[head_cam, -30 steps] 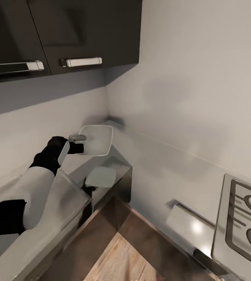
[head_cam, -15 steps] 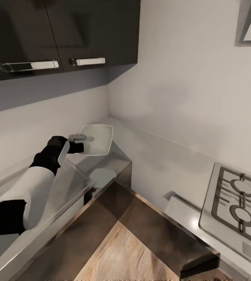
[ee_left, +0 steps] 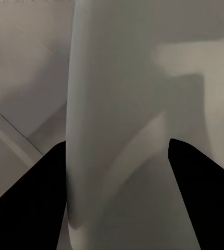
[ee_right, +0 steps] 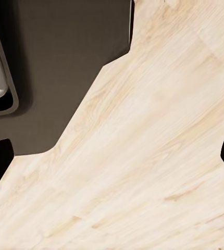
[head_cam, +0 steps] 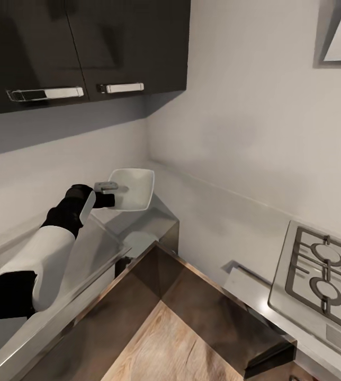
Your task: In the kitchen, take the Vidalia onion out of the sink, dice it on the chopping board with the paring knife, put the diced onion into the bowl on the countertop, then place both the paring knife and the chopping board into the sink.
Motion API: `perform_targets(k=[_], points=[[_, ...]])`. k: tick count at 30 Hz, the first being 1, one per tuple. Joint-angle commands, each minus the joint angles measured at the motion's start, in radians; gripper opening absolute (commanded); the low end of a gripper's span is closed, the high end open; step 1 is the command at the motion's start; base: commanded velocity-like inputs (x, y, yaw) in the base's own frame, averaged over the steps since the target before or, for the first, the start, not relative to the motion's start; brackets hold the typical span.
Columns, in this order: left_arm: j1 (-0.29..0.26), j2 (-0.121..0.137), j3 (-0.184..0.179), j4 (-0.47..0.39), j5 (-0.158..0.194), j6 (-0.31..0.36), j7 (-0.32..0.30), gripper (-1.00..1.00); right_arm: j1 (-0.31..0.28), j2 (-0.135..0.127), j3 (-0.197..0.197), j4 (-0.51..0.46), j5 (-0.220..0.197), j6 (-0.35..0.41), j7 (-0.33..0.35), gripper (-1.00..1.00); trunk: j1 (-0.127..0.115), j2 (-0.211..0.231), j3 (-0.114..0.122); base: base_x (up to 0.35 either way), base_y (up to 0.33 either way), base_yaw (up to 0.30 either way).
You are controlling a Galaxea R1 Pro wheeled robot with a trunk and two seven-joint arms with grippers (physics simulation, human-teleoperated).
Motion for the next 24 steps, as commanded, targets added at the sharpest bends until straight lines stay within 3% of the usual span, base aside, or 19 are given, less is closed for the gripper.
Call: perform_targets(k=[1, 10, 15, 17, 19, 22, 24], points=[[-0.001, 0.0, 0.003, -0.001, 0.001, 0.005, -0.003, -1.0, -0.001, 0.0, 0.0, 0.002, 0.0, -0.006, 0.0, 1.0, 0.001, -0.002, 0.0, 0.0, 0.0, 0.0], [0.0, -0.004, 0.002, -0.001, 0.001, 0.006, -0.004, -1.0, -0.001, 0.0, 0.0, 0.003, 0.0, -0.006, 0.0, 1.0, 0.001, -0.002, 0.014, 0.0, 0.0, 0.0], [0.007, -0.024, 0.001, 0.003, 0.001, 0.001, -0.005, -1.0, -0.001, 0.0, 0.0, 0.002, 0.0, -0.006, 0.0, 1.0, 0.001, -0.002, 0.023, 0.0, 0.0, 0.0], [0.013, -0.026, 0.001, 0.003, 0.001, -0.014, -0.01, -1.0, -0.001, 0.0, 0.0, 0.002, 0.0, -0.006, 0.0, 1.0, 0.001, -0.002, 0.026, 0.0, 0.0, 0.0], [0.028, -0.028, 0.001, 0.003, 0.001, -0.097, -0.028, -1.0, -0.001, 0.0, 0.0, 0.003, 0.0, -0.006, 0.0, 1.0, 0.001, -0.002, 0.029, 0.0, 0.0, 0.0], [0.049, -0.028, 0.001, -0.002, 0.001, -0.134, -0.035, -1.0, -0.001, 0.0, 0.001, 0.002, 0.0, -0.006, 0.0, 1.0, 0.001, -0.002, 0.034, 0.0, 0.0, 0.0], [0.093, -0.028, 0.001, -0.037, 0.001, -0.163, -0.037, -1.0, -0.001, 0.0, 0.0, 0.002, 0.0, -0.006, 0.0, 1.0, 0.001, -0.002, 0.037, 0.0, 0.0, 0.0]])
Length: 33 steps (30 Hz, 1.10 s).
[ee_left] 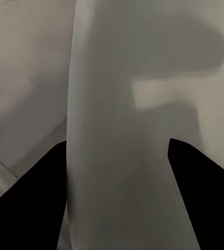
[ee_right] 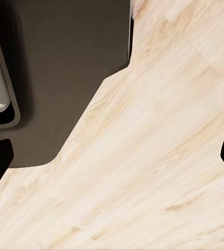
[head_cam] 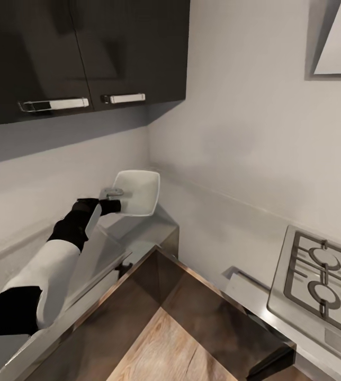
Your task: In the kitchen, take the Vidalia onion out of the sink, dice it on the chopping board with the paring knife, put the diced onion into the bowl on the countertop, then place both the paring knife and the chopping board into the sink.
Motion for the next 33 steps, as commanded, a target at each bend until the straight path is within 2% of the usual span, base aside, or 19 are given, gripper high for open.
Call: perform_targets(k=[1, 3, 4, 7, 8, 14, 18, 23, 33], points=[[0.025, 0.0, 0.003, -0.025, 0.001, -0.006, -0.006, -1.0, -0.001, 0.0, 0.0, 0.002, 0.0, -0.006, 0.0, 1.0, 0.001, -0.002, 0.0, 0.0, 0.0, 0.0], [0.052, 0.0, 0.003, -0.047, 0.001, -0.012, -0.006, -1.0, -0.001, 0.0, 0.0, 0.002, 0.0, -0.006, 0.0, 1.0, 0.001, -0.002, 0.003, 0.0, 0.0, 0.0], [0.084, 0.0, 0.004, -0.092, 0.001, -0.015, -0.006, -1.0, -0.001, 0.0, 0.0, 0.002, 0.0, -0.006, 0.0, 1.0, 0.001, -0.002, 0.005, 0.0, 0.0, 0.0], [0.125, 0.0, 0.004, -0.167, 0.001, -0.01, -0.006, -1.0, -0.001, 0.0, 0.0, 0.002, 0.0, -0.006, 0.0, 1.0, 0.001, -0.002, 0.01, 0.0, 0.0, 0.0], [0.142, 0.0, 0.004, -0.212, 0.001, 0.011, -0.008, -1.0, -0.001, 0.0, 0.0, 0.002, 0.0, -0.006, 0.0, 1.0, 0.001, -0.002, 0.011, 0.0, 0.0, 0.0], [0.205, 0.0, 0.003, -0.464, 0.002, 0.269, -0.013, -1.0, -0.001, 0.0, 0.0, 0.002, 0.0, -0.006, 0.0, 1.0, 0.001, -0.002, 0.021, 0.0, 0.0, 0.0], [0.23, 0.0, 0.003, -0.575, 0.003, 0.374, -0.014, -1.0, -0.001, 0.0, 0.0, 0.002, 0.0, -0.006, 0.0, 1.0, 0.001, -0.002, 0.027, 0.0, 0.0, 0.0], [0.238, -0.002, 0.002, -0.602, 0.003, 0.406, -0.013, -1.0, -0.001, 0.0, 0.001, 0.002, 0.0, -0.006, 0.0, 1.0, 0.001, -0.002, 0.034, 0.0, 0.0, 0.0], [0.24, -0.016, 0.001, -0.583, 0.003, 0.417, -0.012, -1.0, -0.001, 0.0, 0.0, 0.002, 0.0, -0.006, 0.0, 1.0, 0.001, -0.002, 0.049, 0.0, 0.0, 0.0]])
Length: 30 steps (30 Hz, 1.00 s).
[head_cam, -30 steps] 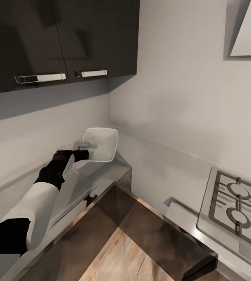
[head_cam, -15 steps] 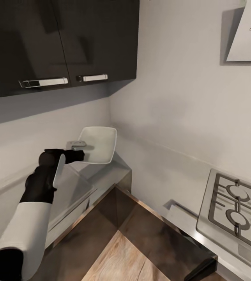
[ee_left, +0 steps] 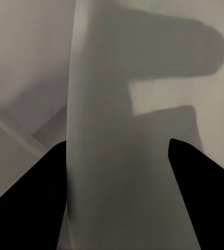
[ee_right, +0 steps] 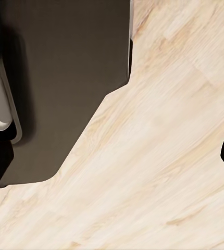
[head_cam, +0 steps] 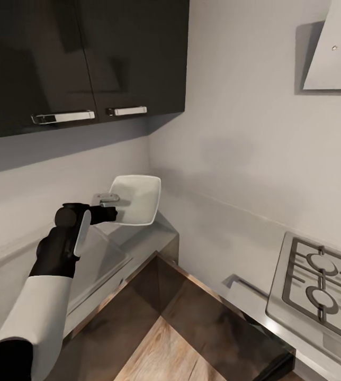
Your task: In the kitchen, take the Vidalia onion out of the sink, dice it on the chopping board with the paring knife, put the diced onion into the bowl on the countertop, then place both the paring knife and the chopping board into the sink.
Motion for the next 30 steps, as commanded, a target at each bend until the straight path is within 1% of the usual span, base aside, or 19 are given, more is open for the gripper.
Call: perform_targets(k=[1, 4, 6, 7, 22, 30], points=[[-0.001, -0.002, 0.002, 0.019, 0.001, 0.005, -0.005, -1.0, -0.001, 0.0, 0.0, 0.002, 0.0, -0.006, 0.0, 1.0, 0.001, -0.002, 0.0, 0.0, 0.0, 0.0], [0.0, -0.003, 0.001, 0.044, 0.001, 0.006, -0.005, -1.0, -0.001, 0.0, 0.0, 0.002, 0.0, -0.006, 0.0, 1.0, 0.001, -0.002, 0.004, 0.0, 0.0, 0.0], [0.0, -0.006, 0.001, 0.093, 0.001, 0.006, -0.005, -1.0, -0.001, 0.0, 0.0, 0.002, 0.0, -0.006, 0.0, 1.0, 0.001, -0.002, 0.006, 0.0, 0.0, 0.0], [0.0, -0.007, 0.001, 0.1, 0.001, 0.006, -0.005, -1.0, -0.001, 0.0, 0.0, 0.002, 0.0, -0.006, 0.0, 1.0, 0.001, -0.002, 0.007, 0.0, 0.0, 0.0], [0.001, -0.008, 0.001, 0.118, 0.001, 0.005, -0.005, -1.0, -0.001, 0.0, 0.0, 0.002, 0.0, -0.006, 0.0, 1.0, 0.001, -0.002, 0.022, 0.0, 0.0, 0.0], [0.001, -0.008, 0.0, 0.127, 0.001, 0.005, -0.005, -1.0, -0.001, 0.0, 0.0, 0.003, 0.0, -0.006, 0.0, 1.0, 0.001, -0.002, 0.034, 0.0, 0.0, 0.0]])
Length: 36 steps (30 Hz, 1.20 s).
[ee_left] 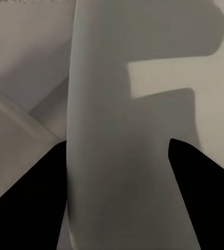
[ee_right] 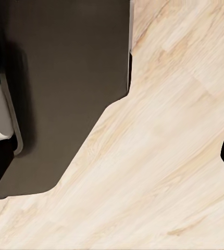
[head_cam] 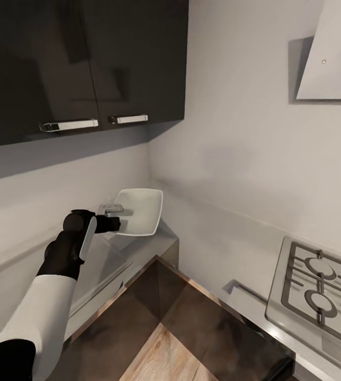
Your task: In the kitchen, take the Vidalia onion out of the sink, dice it on the chopping board with the paring knife, put the diced onion into the bowl on the countertop, then place both the paring knife and the chopping board into the sink.
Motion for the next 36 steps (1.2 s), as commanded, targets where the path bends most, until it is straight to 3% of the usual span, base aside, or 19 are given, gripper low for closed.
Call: perform_targets(k=[1, 36], points=[[-0.001, -0.001, 0.003, -0.001, 0.002, 0.005, -0.005, -1.0, -0.001, 0.0, 0.0, 0.002, 0.0, -0.006, 0.0, 1.0, 0.001, -0.002, 0.0, 0.0, 0.0, 0.0], [-0.001, -0.023, 0.0, 0.004, 0.002, 0.004, -0.005, -1.0, -0.001, 0.0, 0.0, 0.002, 0.0, -0.006, 0.0, 1.0, 0.001, -0.002, 0.047, 0.0, 0.0, 0.0]])
